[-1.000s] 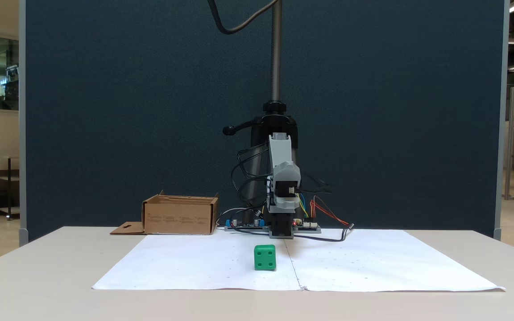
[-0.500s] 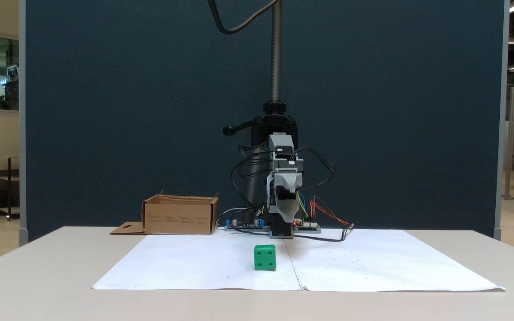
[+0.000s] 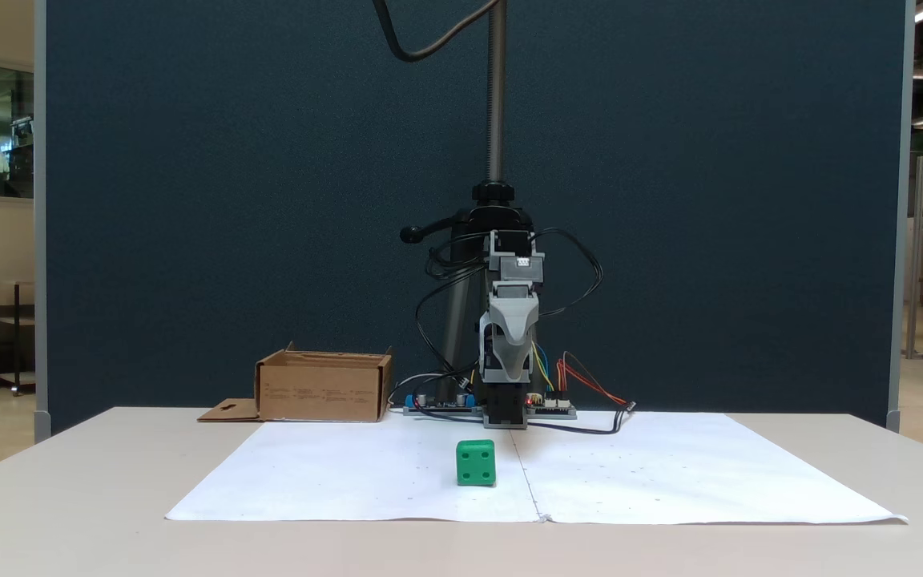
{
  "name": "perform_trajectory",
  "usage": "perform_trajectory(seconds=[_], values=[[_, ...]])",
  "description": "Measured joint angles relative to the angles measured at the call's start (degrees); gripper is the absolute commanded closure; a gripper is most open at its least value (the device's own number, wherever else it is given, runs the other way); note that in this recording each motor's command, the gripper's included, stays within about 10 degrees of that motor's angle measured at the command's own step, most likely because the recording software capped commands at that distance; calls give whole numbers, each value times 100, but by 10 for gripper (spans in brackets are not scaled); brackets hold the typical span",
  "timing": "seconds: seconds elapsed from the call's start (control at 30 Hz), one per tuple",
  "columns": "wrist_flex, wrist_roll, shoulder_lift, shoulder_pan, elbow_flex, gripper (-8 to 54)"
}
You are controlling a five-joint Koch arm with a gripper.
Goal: Grasp a green dice and put it in the bin.
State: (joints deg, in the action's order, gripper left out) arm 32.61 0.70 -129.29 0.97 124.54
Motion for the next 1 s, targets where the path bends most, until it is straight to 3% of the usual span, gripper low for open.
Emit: perform_trajectory(seconds=[0.2,0.43,1.0], values=[[1134,0,167,-26,-1230,1],[2461,0,1266,-97,-2689,-17],[2892,9,3437,-545,-4271,-25]])
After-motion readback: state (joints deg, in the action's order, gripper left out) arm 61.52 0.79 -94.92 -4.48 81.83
